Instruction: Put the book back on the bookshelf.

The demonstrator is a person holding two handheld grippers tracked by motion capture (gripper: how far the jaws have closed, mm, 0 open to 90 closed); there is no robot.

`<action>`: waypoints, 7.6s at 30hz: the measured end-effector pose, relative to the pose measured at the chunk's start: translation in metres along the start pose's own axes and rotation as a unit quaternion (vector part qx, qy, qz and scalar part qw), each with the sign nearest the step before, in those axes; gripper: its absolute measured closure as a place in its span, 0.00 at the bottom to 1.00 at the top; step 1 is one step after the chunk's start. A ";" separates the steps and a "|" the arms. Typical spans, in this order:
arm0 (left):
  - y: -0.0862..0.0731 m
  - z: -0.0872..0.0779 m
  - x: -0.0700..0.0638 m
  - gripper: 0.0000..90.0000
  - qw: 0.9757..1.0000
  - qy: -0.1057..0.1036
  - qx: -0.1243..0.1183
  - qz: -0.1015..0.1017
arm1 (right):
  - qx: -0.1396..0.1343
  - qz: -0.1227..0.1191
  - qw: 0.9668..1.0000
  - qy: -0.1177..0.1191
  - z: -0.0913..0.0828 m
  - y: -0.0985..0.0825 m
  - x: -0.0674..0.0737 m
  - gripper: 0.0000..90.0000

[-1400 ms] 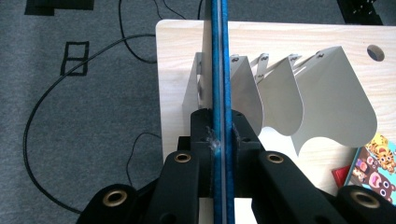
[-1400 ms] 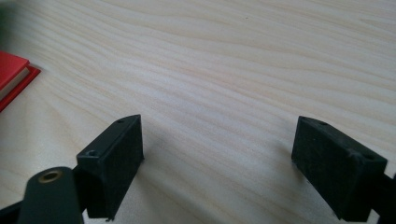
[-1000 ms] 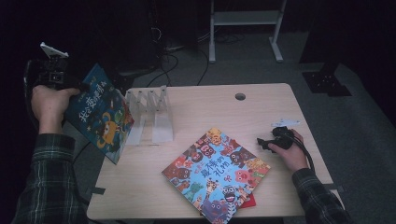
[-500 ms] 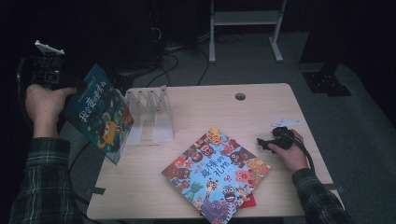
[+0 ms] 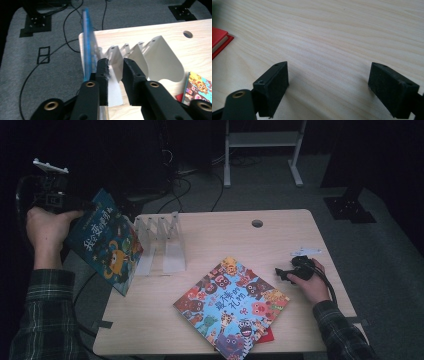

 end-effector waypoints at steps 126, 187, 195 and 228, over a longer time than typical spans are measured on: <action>-0.248 0.161 -0.221 0.02 0.910 -0.278 0.178 0.251 | 0.029 -0.012 0.995 0.095 -0.077 -0.049 0.036 0.28; -0.228 0.184 -0.230 0.02 0.923 -0.298 0.143 0.199 | 0.018 -0.047 0.986 0.160 -0.054 -0.017 0.086 0.25; -0.225 0.198 -0.233 0.02 0.924 -0.300 0.147 0.187 | 0.023 -0.045 0.982 0.181 -0.050 -0.019 0.091 0.22; -0.228 0.206 -0.231 0.00 0.918 -0.316 0.169 0.169 | 0.031 -0.031 0.974 0.224 -0.043 -0.021 0.110 0.14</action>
Point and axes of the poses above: each handheld gripper's, and its own axes: z roughly forward along the jaws, y roughly out of its top, x roughly to its left, the point moved 6 cm from there along z, roughly forward along the jaws, and after that the axes turned 3 degrees about x, right-handed, at the moved point
